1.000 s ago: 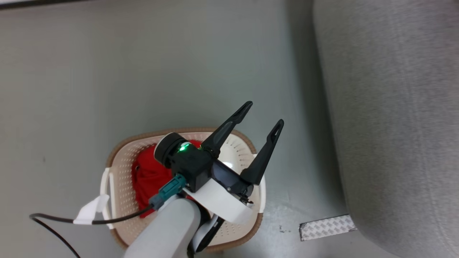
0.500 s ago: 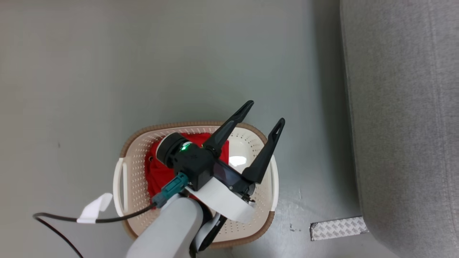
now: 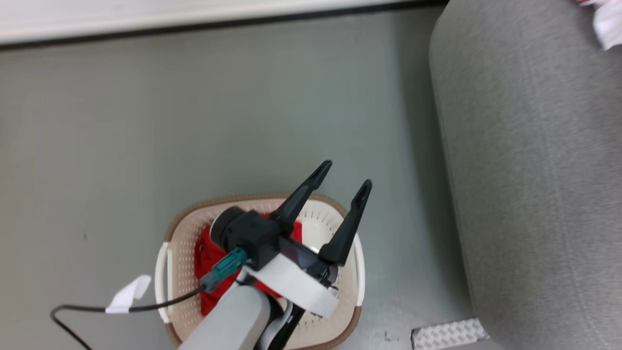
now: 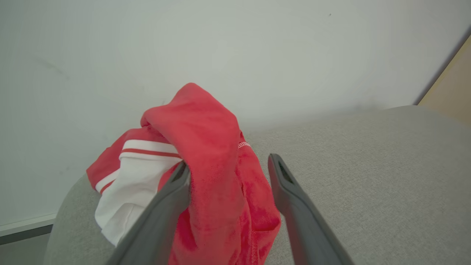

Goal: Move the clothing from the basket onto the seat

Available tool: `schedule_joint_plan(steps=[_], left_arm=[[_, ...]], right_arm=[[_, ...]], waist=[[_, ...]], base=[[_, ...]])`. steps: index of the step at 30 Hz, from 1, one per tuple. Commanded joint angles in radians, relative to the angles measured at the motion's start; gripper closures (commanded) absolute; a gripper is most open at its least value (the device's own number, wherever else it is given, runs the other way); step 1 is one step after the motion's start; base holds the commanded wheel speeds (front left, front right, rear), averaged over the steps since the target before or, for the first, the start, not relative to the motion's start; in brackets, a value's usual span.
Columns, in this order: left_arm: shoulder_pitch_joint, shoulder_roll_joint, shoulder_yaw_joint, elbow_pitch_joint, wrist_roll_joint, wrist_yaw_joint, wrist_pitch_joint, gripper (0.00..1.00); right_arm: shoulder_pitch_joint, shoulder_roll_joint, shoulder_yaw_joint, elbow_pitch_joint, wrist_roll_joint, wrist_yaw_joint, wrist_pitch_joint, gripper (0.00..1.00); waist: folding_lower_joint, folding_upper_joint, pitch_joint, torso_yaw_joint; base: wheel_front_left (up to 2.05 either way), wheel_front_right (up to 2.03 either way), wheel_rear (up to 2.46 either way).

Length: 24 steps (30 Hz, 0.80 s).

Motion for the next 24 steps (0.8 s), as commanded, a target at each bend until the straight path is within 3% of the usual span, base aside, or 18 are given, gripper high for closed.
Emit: schedule_joint_plan(steps=[1, 6, 15, 24], left_arm=[[0.026, 0.003, 0.01, 0.006, -0.016, -0.002, -0.009, 0.0], [0.082, 0.013, 0.03, 0.029, -0.047, 0.002, -0.017, 0.0], [0.212, 0.023, 0.095, 0.046, -0.082, 0.022, -0.024, 0.0], [0.375, 0.05, 0.228, 0.035, -0.078, 0.034, -0.025, 0.0]], right_arm=[[0.045, 0.004, 0.018, -0.024, 0.004, 0.001, -0.013, 0.0], [0.163, 0.018, 0.063, -0.124, 0.028, 0.001, -0.027, 0.0], [0.489, 0.054, 0.065, -0.456, 0.062, 0.001, -0.026, 0.0], [0.827, 0.155, 0.03, -0.718, -0.011, 0.001, -0.024, 0.0]], waist=[[0.0001, 0.0, -0.053, -0.012], [0.0001, 0.0, -0.146, -0.027], [0.0001, 0.0, -0.326, -0.02], [0.0001, 0.0, -0.497, 0.017]], base=[[0.0, 0.0, 0.0], [0.0, 0.0, 0.0], [0.0, 0.0, 0.0], [0.0, 0.0, 0.0]])
